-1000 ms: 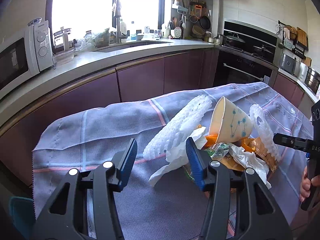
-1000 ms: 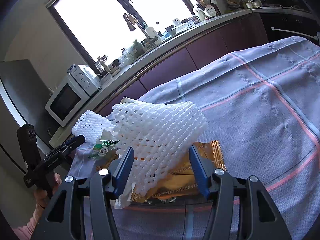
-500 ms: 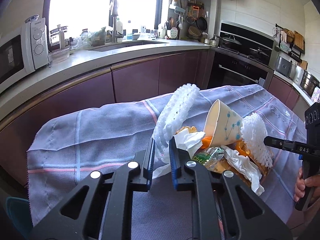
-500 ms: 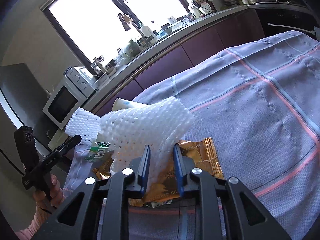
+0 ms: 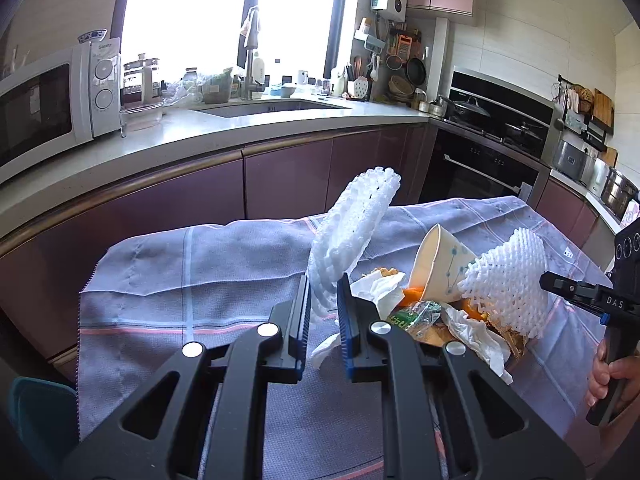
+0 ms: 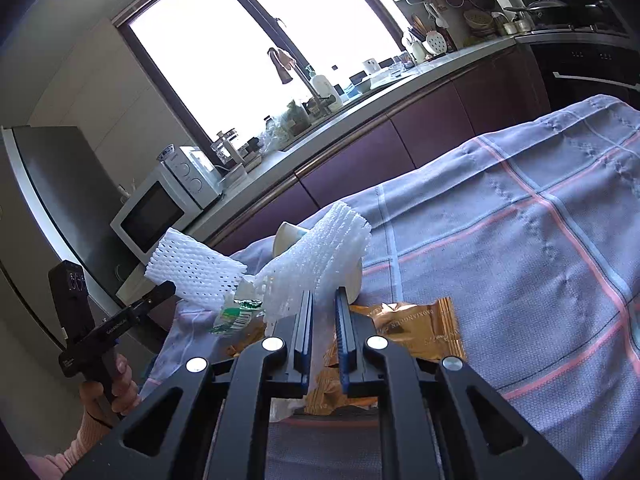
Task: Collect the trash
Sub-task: 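Carry both foam nets into the teal bin and open both tools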
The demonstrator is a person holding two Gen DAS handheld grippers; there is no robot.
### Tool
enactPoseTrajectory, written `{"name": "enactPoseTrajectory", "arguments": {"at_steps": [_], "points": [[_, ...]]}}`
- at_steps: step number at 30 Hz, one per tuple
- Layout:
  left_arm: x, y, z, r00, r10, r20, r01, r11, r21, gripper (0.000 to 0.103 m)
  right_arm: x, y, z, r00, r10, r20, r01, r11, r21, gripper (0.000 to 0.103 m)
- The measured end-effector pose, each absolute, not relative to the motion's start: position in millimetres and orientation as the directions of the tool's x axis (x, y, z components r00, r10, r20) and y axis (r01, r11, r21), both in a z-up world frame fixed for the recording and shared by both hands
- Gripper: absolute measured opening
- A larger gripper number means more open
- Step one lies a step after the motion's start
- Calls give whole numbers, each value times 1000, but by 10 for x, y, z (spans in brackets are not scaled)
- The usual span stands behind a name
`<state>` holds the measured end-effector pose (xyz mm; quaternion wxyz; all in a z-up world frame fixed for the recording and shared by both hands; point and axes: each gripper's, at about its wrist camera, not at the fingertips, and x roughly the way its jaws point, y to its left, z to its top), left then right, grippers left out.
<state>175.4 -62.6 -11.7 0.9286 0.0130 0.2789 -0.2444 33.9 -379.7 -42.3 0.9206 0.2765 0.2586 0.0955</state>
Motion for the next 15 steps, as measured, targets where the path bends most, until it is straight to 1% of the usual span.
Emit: {"name": "enactPoseTrajectory", "arguments": {"at_steps": [8, 15], "points": [[1448, -257, 63, 765, -430, -479, 425, 896, -126, 14, 204, -3606, -132, 856, 378, -353, -145, 830, 538, 9], [1073, 225, 134, 797, -397, -455, 379, 916, -134, 14, 263, -3153, 23, 810, 482, -333, -270, 811, 519, 9]]}}
